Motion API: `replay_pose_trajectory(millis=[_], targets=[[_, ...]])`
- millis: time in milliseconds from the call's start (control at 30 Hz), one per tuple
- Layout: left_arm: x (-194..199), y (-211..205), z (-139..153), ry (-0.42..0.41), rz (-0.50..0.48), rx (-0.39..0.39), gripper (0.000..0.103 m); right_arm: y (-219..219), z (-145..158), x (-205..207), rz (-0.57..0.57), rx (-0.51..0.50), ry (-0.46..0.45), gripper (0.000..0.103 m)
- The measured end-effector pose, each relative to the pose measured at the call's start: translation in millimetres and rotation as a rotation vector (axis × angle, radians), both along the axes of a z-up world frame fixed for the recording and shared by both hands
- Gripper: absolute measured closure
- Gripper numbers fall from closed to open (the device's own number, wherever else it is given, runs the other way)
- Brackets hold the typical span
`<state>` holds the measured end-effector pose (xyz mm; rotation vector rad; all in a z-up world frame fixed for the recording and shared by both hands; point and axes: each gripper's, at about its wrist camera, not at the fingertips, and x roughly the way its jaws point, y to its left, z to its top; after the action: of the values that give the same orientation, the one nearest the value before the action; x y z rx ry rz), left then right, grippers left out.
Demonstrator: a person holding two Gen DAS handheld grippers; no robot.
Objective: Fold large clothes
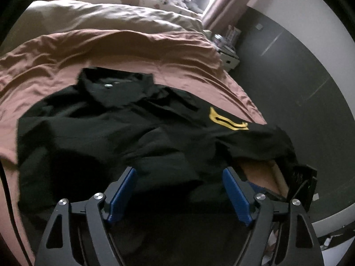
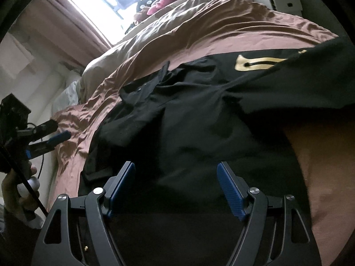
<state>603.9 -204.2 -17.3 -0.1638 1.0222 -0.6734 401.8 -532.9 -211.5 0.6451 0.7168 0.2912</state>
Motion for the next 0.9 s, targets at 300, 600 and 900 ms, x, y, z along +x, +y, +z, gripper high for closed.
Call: replay_pose_trajectory(millis=[300,600,900], targets=[[-15,108,-13,-0.039,0.179,0.112,0.022,80,20,42,0.093,-0.176,-0.020,0.028],[-37,194,-42,-0.022,0.296,0.168,0.022,158,9,100,0.131,-0.494,0.090,0.028],[-41,225,-75,0.035,0.345,0.183,0.022,135,4,118,-0.032,-0.670,0.137,0.028]])
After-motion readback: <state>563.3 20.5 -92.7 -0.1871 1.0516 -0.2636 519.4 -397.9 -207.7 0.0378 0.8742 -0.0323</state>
